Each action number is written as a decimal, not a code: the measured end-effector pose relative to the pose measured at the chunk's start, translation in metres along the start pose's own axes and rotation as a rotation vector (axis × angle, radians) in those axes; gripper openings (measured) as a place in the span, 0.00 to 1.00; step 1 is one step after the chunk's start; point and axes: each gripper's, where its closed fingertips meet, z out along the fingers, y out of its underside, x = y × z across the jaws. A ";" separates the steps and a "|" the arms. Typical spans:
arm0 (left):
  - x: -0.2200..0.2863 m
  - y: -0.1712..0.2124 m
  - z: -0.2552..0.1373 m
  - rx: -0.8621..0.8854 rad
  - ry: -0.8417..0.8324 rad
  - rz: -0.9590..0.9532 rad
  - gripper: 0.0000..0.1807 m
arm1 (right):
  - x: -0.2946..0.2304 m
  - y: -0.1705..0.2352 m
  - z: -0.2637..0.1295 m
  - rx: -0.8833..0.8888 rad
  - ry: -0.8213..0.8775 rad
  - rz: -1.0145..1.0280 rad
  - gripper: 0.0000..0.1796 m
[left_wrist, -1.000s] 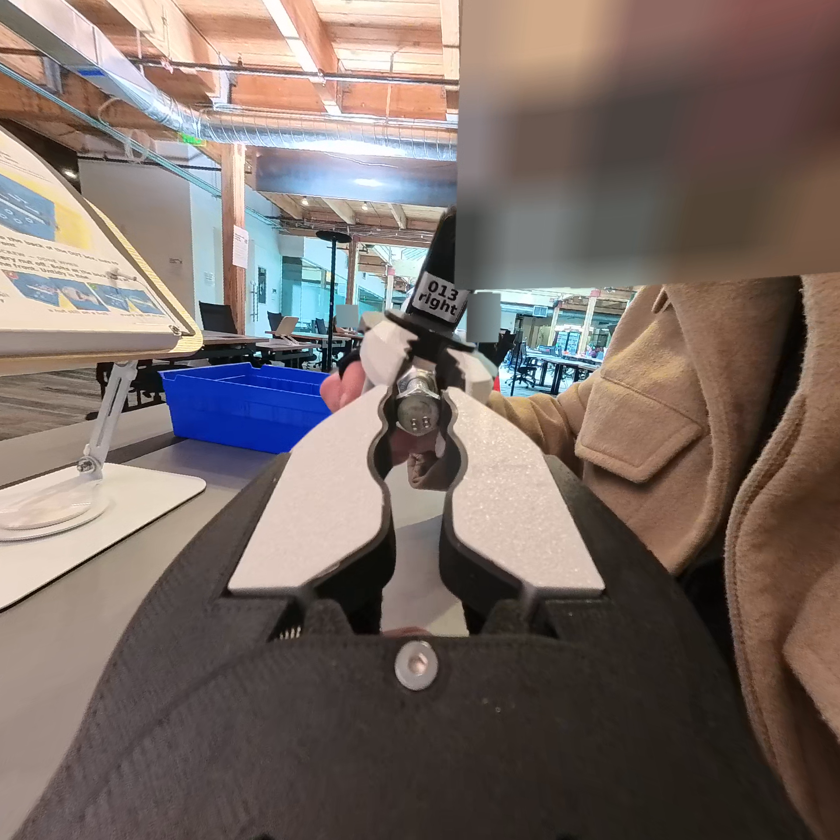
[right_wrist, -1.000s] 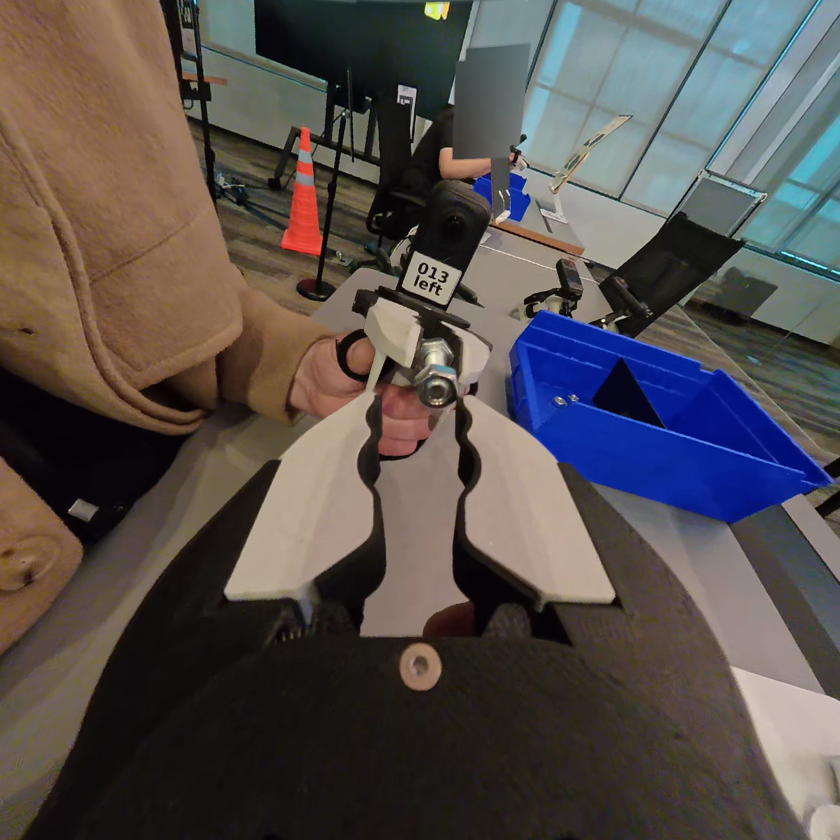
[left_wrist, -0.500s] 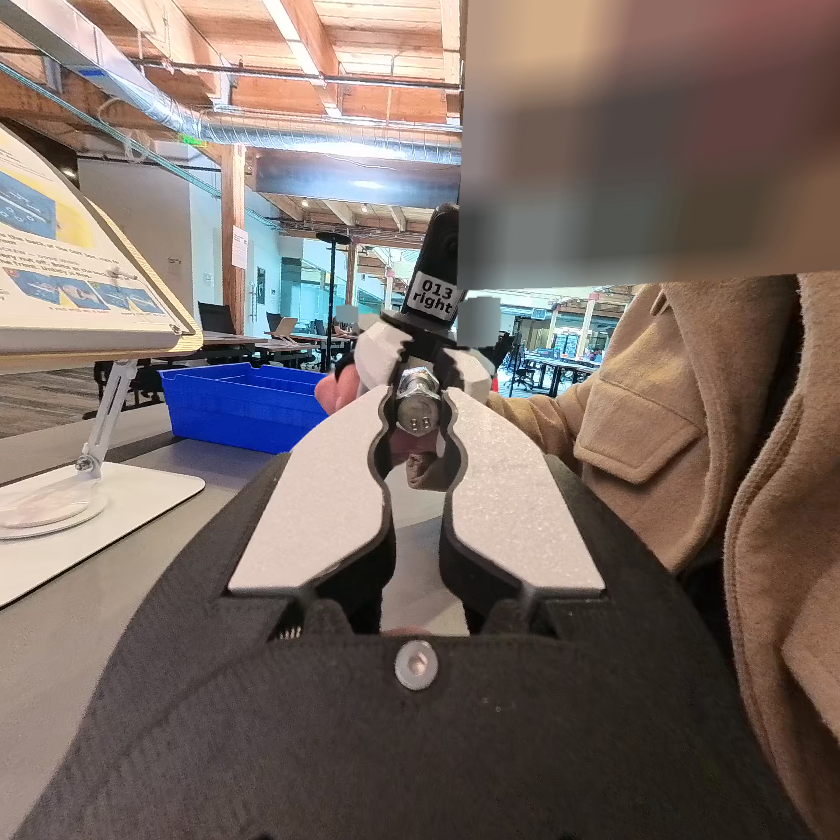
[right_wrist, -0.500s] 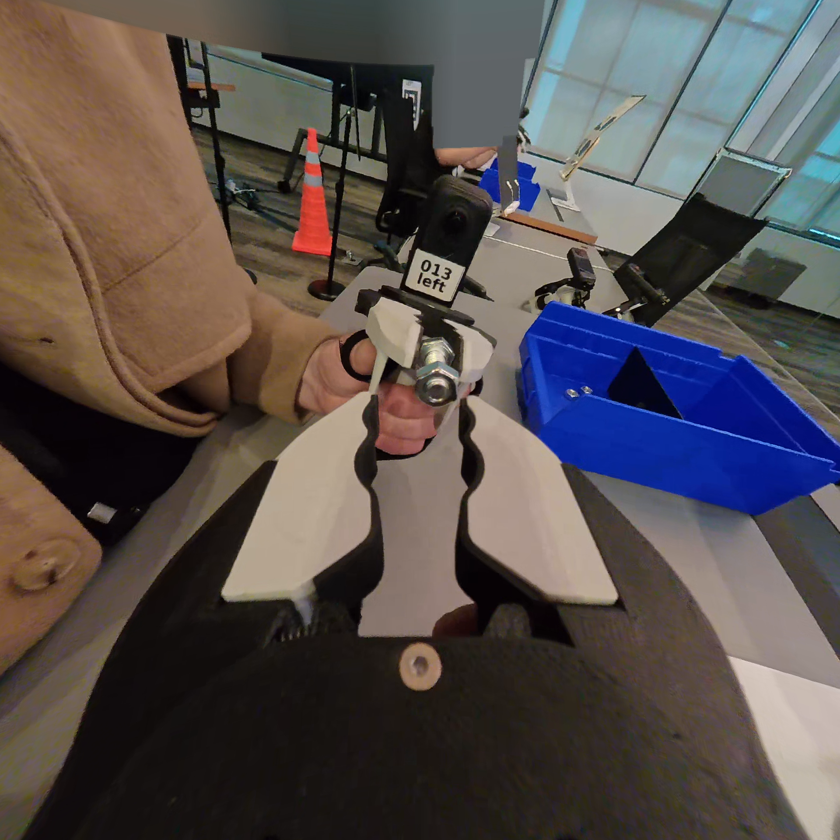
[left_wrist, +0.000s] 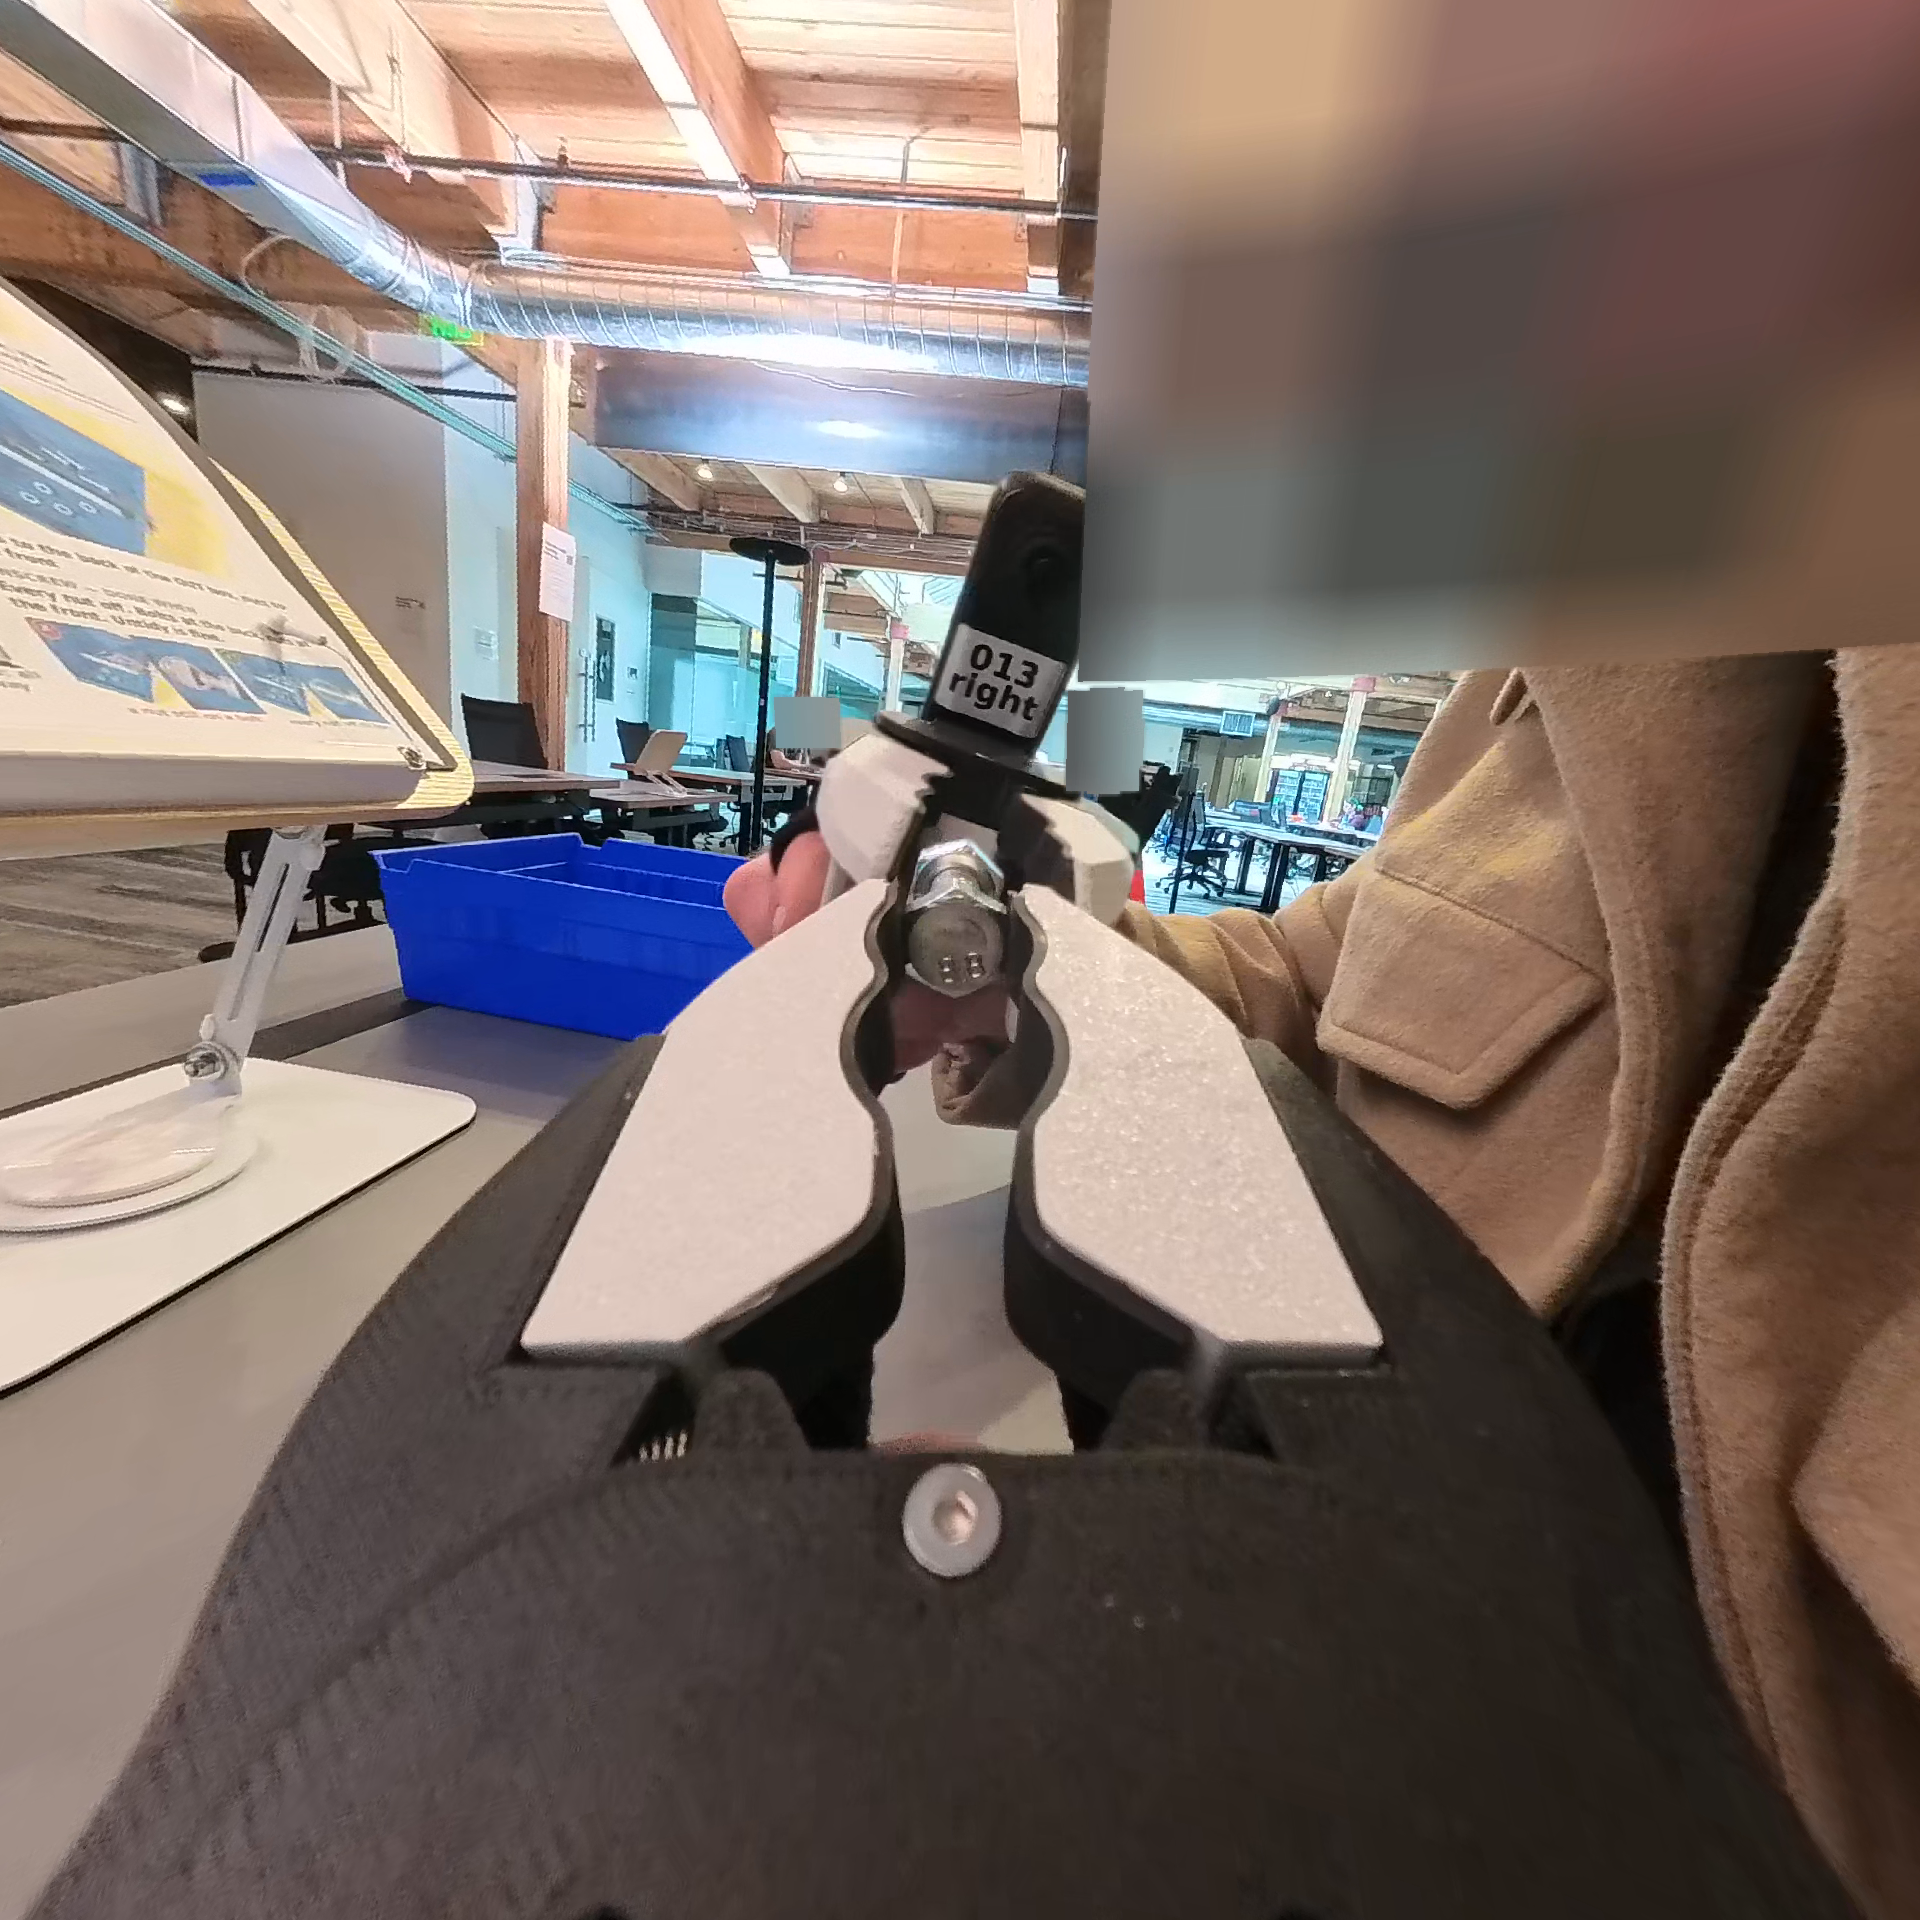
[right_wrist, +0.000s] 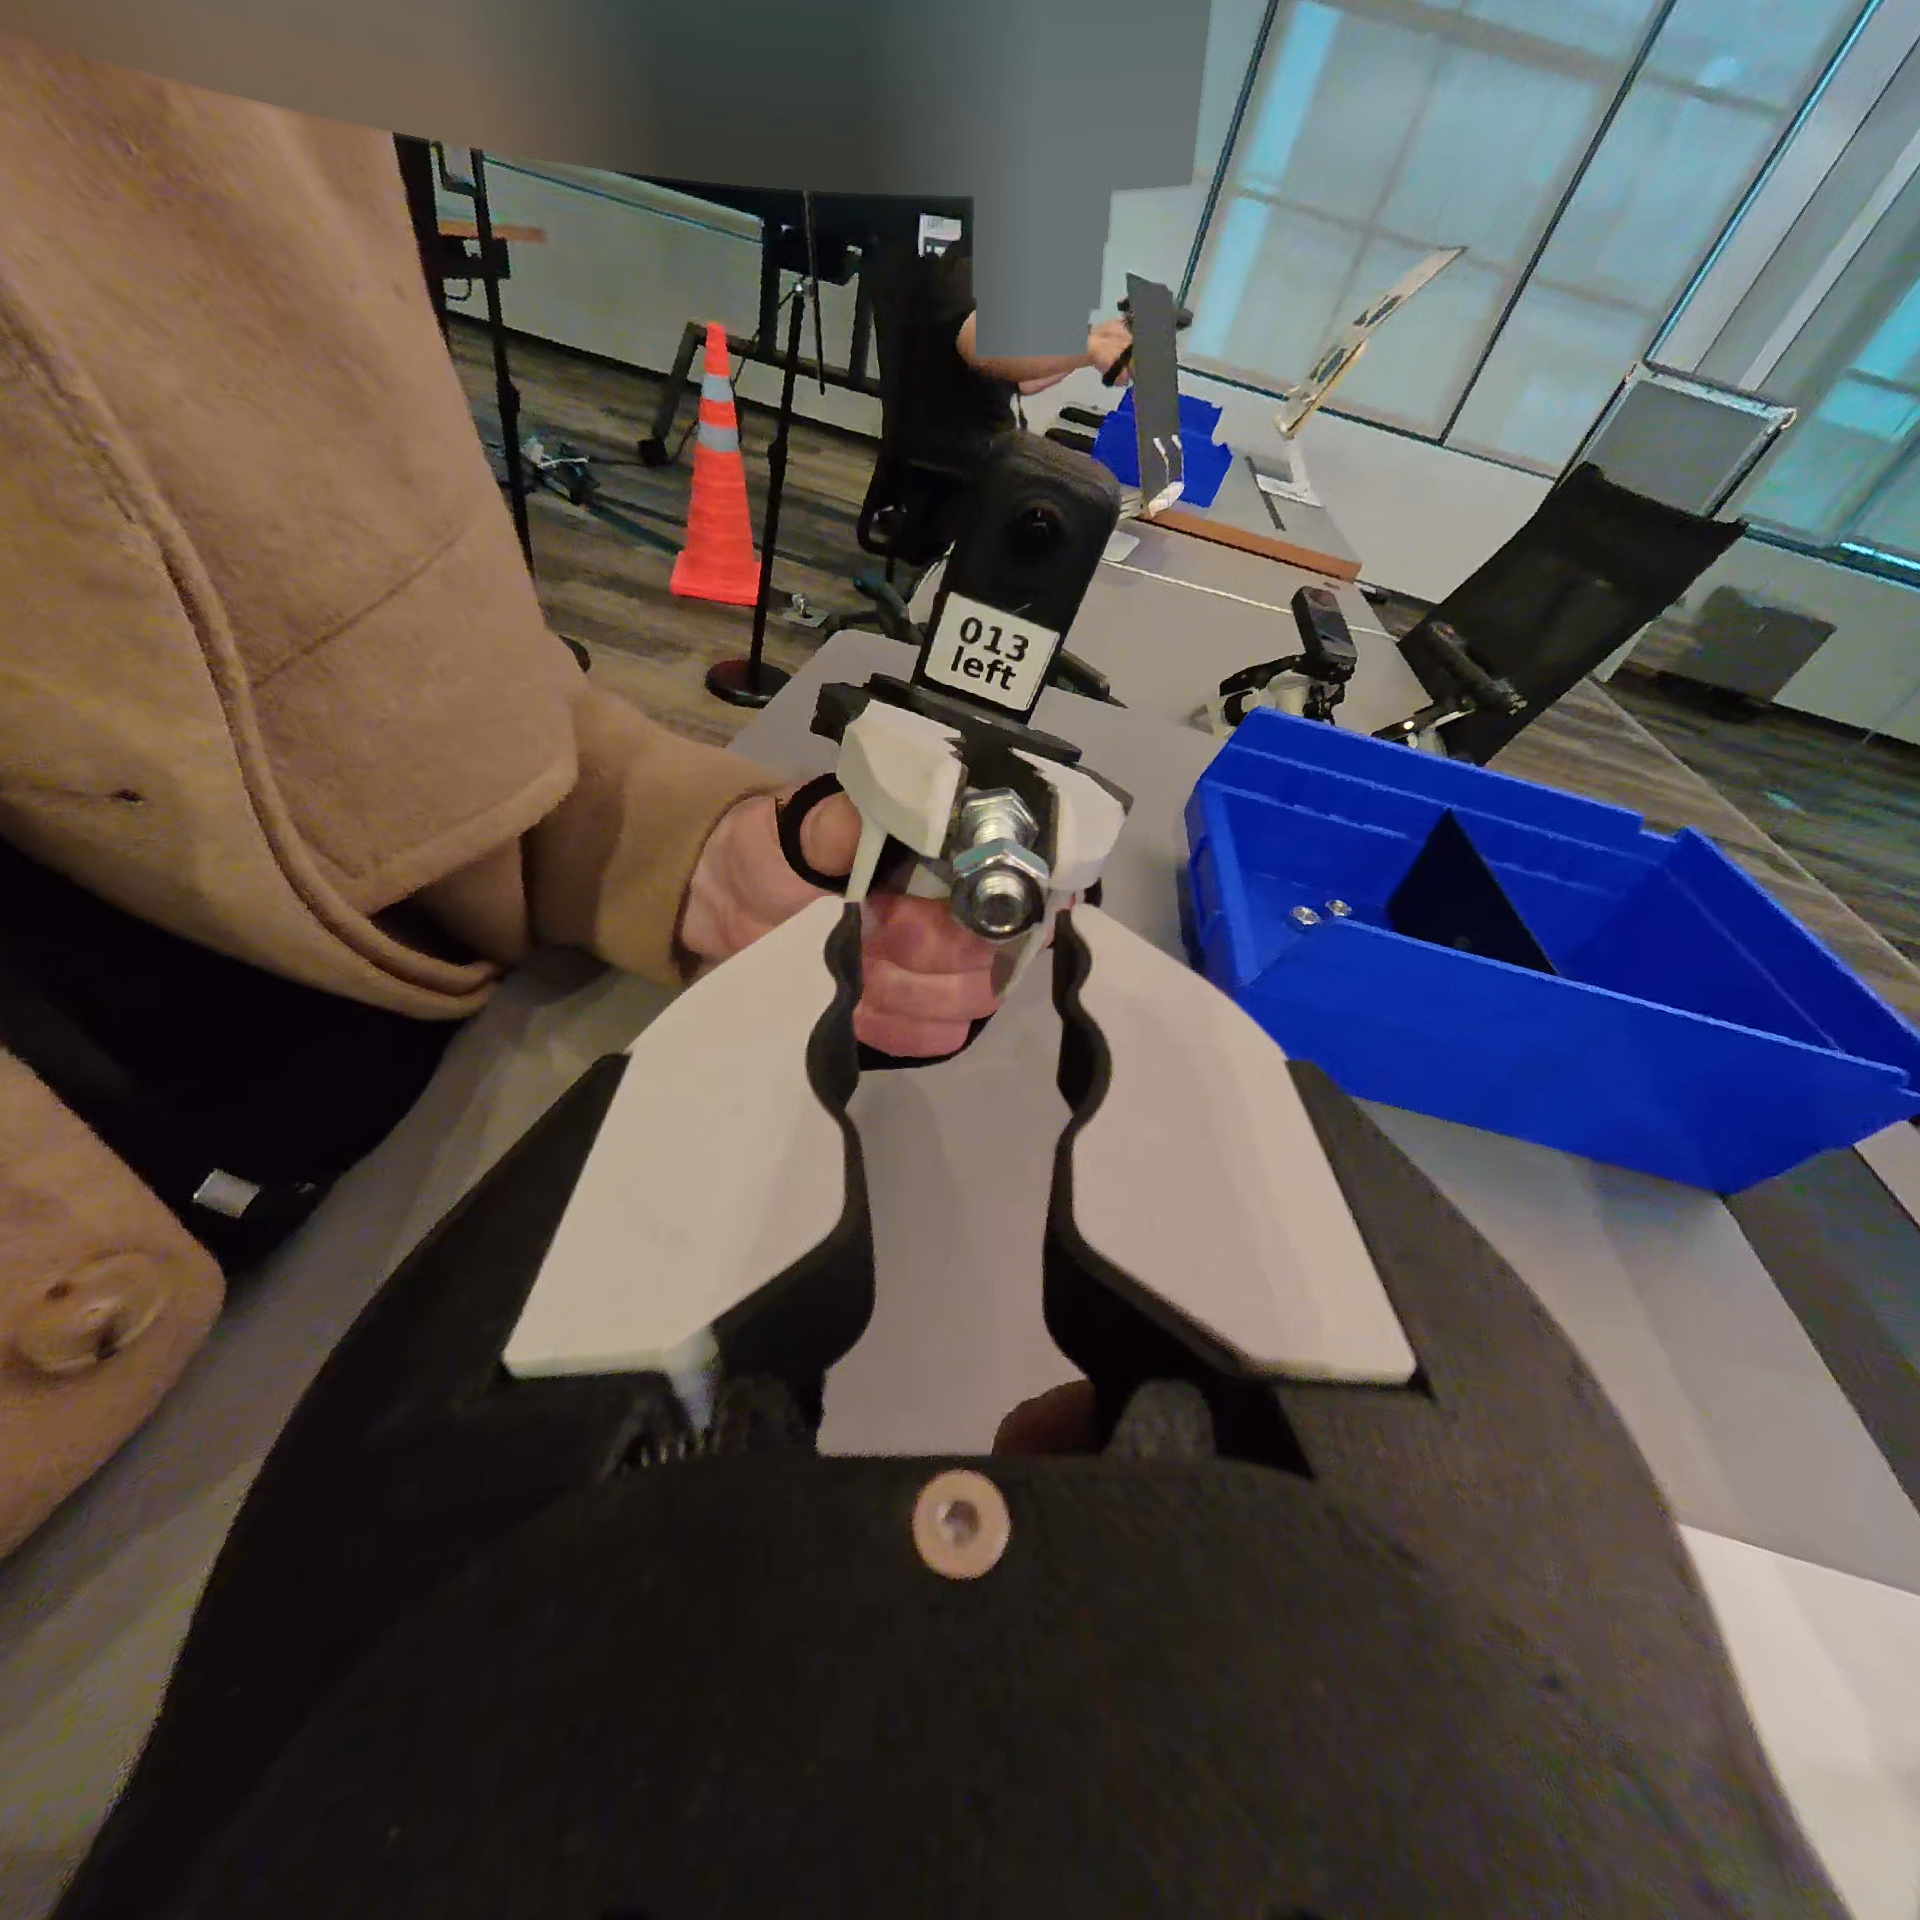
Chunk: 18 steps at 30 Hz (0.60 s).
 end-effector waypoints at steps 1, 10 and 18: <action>0.000 0.000 0.000 0.001 -0.001 0.003 0.10 | -0.003 0.003 0.002 -0.013 -0.017 0.007 0.20; 0.000 -0.001 -0.001 0.003 -0.008 0.007 0.10 | 0.000 0.009 -0.002 -0.042 -0.033 0.043 0.15; 0.001 0.005 0.003 -0.033 -0.010 0.029 0.10 | 0.006 0.003 0.006 0.001 0.030 0.031 0.15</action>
